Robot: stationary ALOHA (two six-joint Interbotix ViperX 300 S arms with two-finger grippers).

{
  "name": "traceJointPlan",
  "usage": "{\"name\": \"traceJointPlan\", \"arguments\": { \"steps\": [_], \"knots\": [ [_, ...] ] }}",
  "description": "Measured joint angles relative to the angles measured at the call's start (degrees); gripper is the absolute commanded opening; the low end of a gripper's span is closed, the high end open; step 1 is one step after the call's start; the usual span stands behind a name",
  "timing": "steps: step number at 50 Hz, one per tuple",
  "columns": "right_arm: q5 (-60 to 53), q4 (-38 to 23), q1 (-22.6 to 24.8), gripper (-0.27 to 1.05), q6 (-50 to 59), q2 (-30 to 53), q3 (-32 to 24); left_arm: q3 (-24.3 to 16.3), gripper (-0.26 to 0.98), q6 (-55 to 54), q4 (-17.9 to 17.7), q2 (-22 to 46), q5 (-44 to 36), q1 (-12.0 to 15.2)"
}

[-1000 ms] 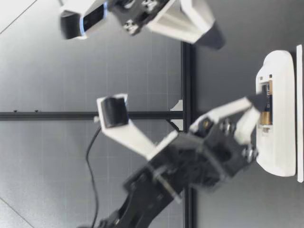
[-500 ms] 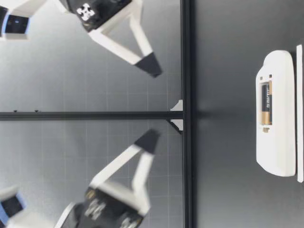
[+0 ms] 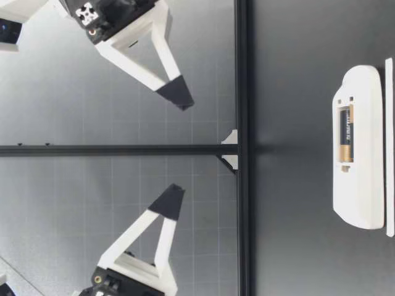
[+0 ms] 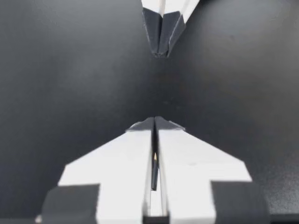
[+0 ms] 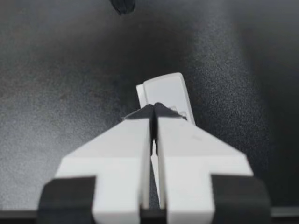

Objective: Place the battery into the slot of the remote controller.

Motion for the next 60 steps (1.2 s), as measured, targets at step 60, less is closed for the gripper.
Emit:
{"name": "traceJointPlan", "arguments": {
  "steps": [60],
  "knots": [
    [-3.16,0.0,0.0,-0.09,0.0,4.83,-2.37,0.26,-0.16,0.0,0.53,-1.49,-0.09,0.0]
  ]
}}
